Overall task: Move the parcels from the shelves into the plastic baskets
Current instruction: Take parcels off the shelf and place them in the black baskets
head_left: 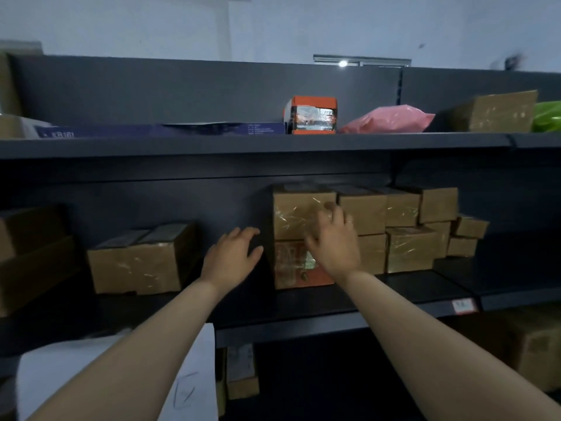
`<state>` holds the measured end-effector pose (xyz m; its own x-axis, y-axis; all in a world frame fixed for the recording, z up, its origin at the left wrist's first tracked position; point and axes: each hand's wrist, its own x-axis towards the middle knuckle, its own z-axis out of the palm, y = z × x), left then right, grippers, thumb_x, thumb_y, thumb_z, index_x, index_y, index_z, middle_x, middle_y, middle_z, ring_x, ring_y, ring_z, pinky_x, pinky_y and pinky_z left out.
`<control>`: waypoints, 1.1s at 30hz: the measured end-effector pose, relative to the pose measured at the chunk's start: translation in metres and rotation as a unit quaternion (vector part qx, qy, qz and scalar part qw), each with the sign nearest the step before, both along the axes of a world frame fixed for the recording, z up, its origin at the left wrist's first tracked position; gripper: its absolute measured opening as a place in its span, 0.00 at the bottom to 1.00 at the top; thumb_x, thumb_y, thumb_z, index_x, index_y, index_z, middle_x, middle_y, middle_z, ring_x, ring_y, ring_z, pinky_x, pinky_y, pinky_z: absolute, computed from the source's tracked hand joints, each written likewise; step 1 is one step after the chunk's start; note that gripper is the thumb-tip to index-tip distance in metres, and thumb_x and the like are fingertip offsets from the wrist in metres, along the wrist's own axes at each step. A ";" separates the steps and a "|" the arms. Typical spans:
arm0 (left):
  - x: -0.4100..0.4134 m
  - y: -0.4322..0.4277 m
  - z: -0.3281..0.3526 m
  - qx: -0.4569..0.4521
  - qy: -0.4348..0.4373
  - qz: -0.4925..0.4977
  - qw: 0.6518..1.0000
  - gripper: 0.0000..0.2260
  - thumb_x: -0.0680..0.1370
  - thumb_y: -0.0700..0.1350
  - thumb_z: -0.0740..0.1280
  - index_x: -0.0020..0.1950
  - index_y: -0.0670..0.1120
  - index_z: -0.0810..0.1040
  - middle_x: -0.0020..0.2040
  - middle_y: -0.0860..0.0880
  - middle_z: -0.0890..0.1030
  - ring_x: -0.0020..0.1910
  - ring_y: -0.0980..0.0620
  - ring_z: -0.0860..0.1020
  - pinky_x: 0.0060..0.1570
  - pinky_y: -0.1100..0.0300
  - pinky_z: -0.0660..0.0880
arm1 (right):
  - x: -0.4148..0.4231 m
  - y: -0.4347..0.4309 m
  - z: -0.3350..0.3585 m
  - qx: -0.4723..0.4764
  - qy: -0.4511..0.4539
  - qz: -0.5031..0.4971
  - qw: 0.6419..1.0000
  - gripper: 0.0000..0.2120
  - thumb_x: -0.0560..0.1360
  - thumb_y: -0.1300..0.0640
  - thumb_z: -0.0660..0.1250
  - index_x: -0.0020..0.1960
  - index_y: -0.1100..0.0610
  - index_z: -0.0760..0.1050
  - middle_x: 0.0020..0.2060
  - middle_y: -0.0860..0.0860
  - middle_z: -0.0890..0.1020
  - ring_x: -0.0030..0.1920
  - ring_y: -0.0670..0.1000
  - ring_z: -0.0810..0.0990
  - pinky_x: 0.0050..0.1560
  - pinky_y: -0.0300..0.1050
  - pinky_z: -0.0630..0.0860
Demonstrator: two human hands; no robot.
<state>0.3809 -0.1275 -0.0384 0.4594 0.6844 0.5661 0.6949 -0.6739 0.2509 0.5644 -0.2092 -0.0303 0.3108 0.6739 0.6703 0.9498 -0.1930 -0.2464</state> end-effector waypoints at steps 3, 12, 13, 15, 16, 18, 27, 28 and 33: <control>0.026 0.018 0.017 0.005 0.020 0.022 1.000 0.24 0.81 0.56 0.55 0.76 0.52 0.58 0.73 0.46 0.65 0.70 0.43 0.64 0.65 0.48 0.67 | 0.019 0.017 0.012 0.050 0.011 -0.015 0.999 0.28 0.77 0.49 0.65 0.74 0.52 0.62 0.72 0.59 0.61 0.70 0.62 0.63 0.68 0.55 0.67; 0.093 0.059 0.038 -0.272 -0.268 -0.130 0.915 0.34 0.78 0.47 0.66 0.78 0.50 0.49 0.71 0.44 0.69 0.68 0.45 0.70 0.66 0.54 0.68 | 0.064 0.068 0.022 -0.038 0.063 0.061 0.995 0.34 0.73 0.39 0.66 0.73 0.47 0.56 0.63 0.59 0.74 0.56 0.61 0.78 0.52 0.56 0.78; 0.096 0.060 0.035 -0.266 -0.274 -0.126 0.915 0.33 0.78 0.47 0.67 0.77 0.49 0.53 0.69 0.44 0.72 0.67 0.45 0.71 0.66 0.52 0.69 | 0.065 0.070 0.022 -0.026 0.065 0.068 0.995 0.33 0.73 0.40 0.67 0.72 0.48 0.58 0.62 0.59 0.74 0.56 0.61 0.78 0.52 0.56 0.78; 0.096 0.062 0.032 -0.234 -0.293 -0.099 0.922 0.30 0.77 0.47 0.68 0.75 0.48 0.58 0.65 0.45 0.75 0.64 0.44 0.73 0.64 0.49 0.72 | 0.062 0.071 0.022 -0.006 0.062 0.080 0.995 0.33 0.73 0.41 0.68 0.72 0.49 0.60 0.61 0.59 0.74 0.57 0.62 0.78 0.53 0.57 0.77; 0.093 0.062 0.032 -0.214 -0.300 -0.085 0.926 0.30 0.76 0.47 0.68 0.74 0.47 0.58 0.65 0.44 0.75 0.64 0.43 0.74 0.63 0.49 0.72 | 0.058 0.072 0.023 0.009 0.057 0.087 0.995 0.32 0.73 0.41 0.68 0.72 0.50 0.61 0.62 0.59 0.73 0.57 0.62 0.77 0.53 0.57 0.77; 0.080 0.061 0.037 -0.169 -0.313 -0.069 0.932 0.30 0.76 0.48 0.69 0.74 0.48 0.58 0.65 0.44 0.75 0.63 0.43 0.74 0.61 0.51 0.73 | 0.045 0.072 0.028 0.043 0.055 0.112 0.991 0.32 0.73 0.41 0.68 0.72 0.49 0.61 0.62 0.59 0.72 0.57 0.62 0.77 0.53 0.58 0.77; -0.035 0.065 0.029 -0.089 -0.300 0.083 0.946 0.31 0.69 0.69 0.55 0.62 0.50 0.72 0.58 0.41 0.79 0.58 0.41 0.76 0.57 0.51 0.73 | -0.053 0.096 0.024 -0.031 0.027 0.190 0.981 0.30 0.73 0.39 0.66 0.70 0.50 0.63 0.60 0.59 0.76 0.55 0.63 0.78 0.53 0.54 0.77; -0.042 0.067 0.022 -0.105 -0.289 0.086 0.948 0.28 0.70 0.66 0.58 0.60 0.48 0.73 0.56 0.41 0.80 0.57 0.41 0.77 0.56 0.52 0.73 | -0.059 0.097 0.018 -0.052 0.013 0.182 0.982 0.28 0.74 0.39 0.66 0.68 0.51 0.66 0.58 0.58 0.78 0.55 0.62 0.79 0.52 0.52 0.76; -0.051 0.080 -0.018 -0.175 -0.160 0.098 0.967 0.10 0.76 0.51 0.67 0.52 0.46 0.78 0.57 0.43 0.78 0.54 0.44 0.77 0.50 0.61 0.69 | -0.060 0.087 -0.002 -0.107 -0.113 0.117 0.981 0.19 0.79 0.38 0.55 0.55 0.51 0.76 0.50 0.53 0.83 0.54 0.57 0.80 0.42 0.46 0.70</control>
<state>0.3297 -0.0470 -0.0562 0.1414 0.9160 0.3755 0.6501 -0.3720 0.6625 0.5042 -0.1226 -0.0318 -0.0091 0.8418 0.5397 0.9999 0.0124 -0.0025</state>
